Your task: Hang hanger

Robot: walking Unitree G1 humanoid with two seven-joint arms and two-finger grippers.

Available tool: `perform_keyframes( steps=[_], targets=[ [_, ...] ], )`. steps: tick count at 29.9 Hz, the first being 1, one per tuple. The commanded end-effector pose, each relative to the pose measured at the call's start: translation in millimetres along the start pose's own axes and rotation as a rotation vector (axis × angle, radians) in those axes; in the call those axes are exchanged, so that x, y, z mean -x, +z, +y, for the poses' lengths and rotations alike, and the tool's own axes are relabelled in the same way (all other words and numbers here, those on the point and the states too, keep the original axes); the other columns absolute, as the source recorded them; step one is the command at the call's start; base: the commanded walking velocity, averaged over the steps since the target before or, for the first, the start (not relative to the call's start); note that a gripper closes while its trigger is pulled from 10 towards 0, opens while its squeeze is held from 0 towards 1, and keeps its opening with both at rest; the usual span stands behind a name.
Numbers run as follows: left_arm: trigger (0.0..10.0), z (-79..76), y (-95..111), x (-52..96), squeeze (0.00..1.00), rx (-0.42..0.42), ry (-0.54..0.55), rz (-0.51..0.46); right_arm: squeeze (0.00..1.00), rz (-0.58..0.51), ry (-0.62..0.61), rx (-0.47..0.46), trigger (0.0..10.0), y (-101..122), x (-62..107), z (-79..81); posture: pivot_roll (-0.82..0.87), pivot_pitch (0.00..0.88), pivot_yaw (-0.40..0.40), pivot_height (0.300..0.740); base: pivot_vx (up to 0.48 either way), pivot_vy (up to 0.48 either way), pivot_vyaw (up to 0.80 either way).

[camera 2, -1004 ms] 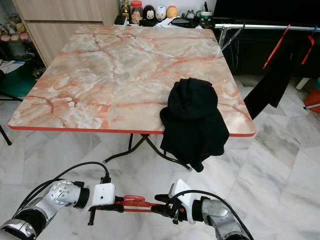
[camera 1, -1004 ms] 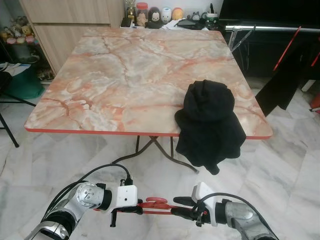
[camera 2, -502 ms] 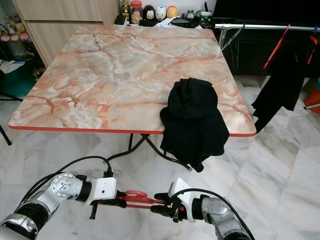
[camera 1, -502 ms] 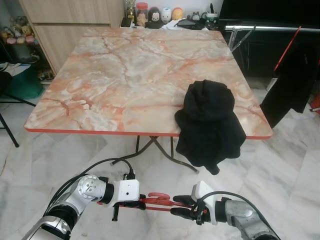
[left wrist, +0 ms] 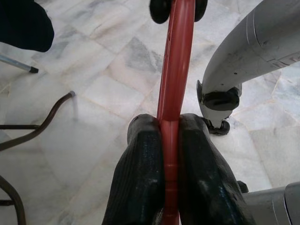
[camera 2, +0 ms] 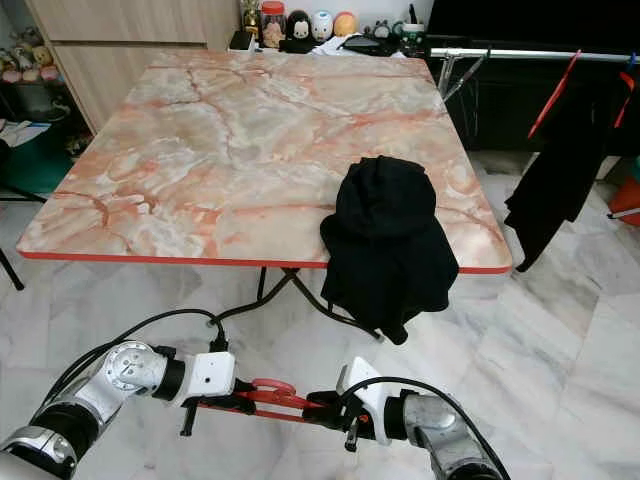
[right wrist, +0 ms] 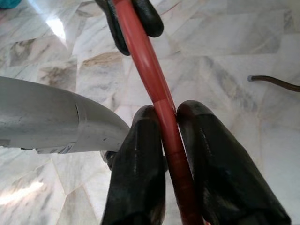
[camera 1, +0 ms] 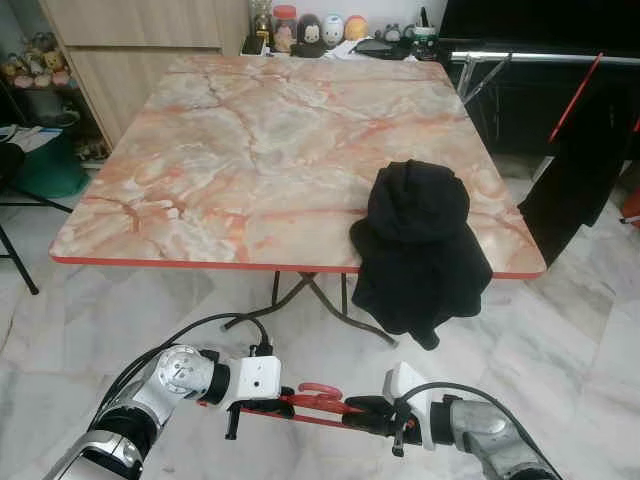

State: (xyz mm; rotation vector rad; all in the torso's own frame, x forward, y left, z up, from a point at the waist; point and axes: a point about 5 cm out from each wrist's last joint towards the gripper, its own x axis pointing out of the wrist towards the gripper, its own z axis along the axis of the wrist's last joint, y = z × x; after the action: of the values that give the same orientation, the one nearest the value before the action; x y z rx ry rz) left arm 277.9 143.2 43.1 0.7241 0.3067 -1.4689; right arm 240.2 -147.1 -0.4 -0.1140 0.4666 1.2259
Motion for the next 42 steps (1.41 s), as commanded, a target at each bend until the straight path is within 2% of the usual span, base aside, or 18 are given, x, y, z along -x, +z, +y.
perform_keyframes(
  steps=[1, 12, 13, 14, 20, 24, 33, 38, 42],
  targets=[
    [10.0, 3.1, 4.2, 0.1, 0.00, -0.006, 0.021, -0.023, 0.00, 0.001, -0.008, 0.005, 0.0, 2.3, -0.4, -1.6, 0.08, 0.065, -0.057, 0.740, 0.000, 0.000, 0.00],
    [10.0, 4.1, 7.1, -1.9, 0.00, 0.011, 0.033, -0.050, 0.00, -0.003, -0.007, -0.002, 0.0, 1.9, 1.5, -1.9, 0.07, 0.063, -0.058, 0.740, 0.000, 0.000, 0.00],
    [10.0, 4.9, 8.6, -1.6, 0.64, 0.005, 0.034, -0.060, 0.00, -0.003, -0.008, -0.001, 0.0, 1.9, 2.0, -2.1, 0.07, 0.063, -0.058, 0.740, 0.000, 0.000, 0.00],
    [10.0, 5.4, 9.0, -1.2, 1.00, 0.003, 0.036, -0.063, 0.00, -0.001, -0.010, 0.000, 0.0, 1.9, 2.4, -2.4, 0.08, 0.061, -0.058, 0.740, 0.000, 0.000, 0.00],
    [10.0, 5.6, 8.3, 0.8, 1.00, -0.008, 0.026, -0.054, 0.00, 0.006, -0.015, 0.009, 0.0, 2.1, 3.1, -3.3, 0.08, 0.061, -0.058, 0.740, 0.000, 0.000, 0.00],
    [10.0, 1.9, 6.6, 2.2, 1.00, 0.015, -0.027, -0.046, 0.00, 0.021, -0.018, 0.017, 0.0, 1.1, 4.1, -3.8, 0.08, 0.064, -0.058, 0.740, 0.000, 0.000, 0.00],
    [10.0, -4.3, 2.6, 5.8, 1.00, 0.039, -0.117, -0.015, 0.00, 0.135, -0.067, 0.050, 0.0, -11.2, 13.2, -7.1, 0.08, 0.065, -0.059, 0.740, 0.000, 0.000, 0.00],
    [10.0, -3.7, -1.2, 9.3, 1.00, 0.063, -0.105, 0.009, 0.00, 0.189, -0.110, 0.039, 0.0, -20.5, 17.6, -7.1, 0.08, 0.065, -0.062, 0.740, 0.000, 0.000, 0.00],
    [10.0, -3.8, -7.9, 12.9, 1.00, 0.104, -0.048, 0.032, 0.00, 0.289, -0.180, 0.003, 0.0, -42.0, 25.6, -1.5, 0.08, 0.068, -0.060, 0.740, 0.000, 0.000, 0.00]
  ],
)
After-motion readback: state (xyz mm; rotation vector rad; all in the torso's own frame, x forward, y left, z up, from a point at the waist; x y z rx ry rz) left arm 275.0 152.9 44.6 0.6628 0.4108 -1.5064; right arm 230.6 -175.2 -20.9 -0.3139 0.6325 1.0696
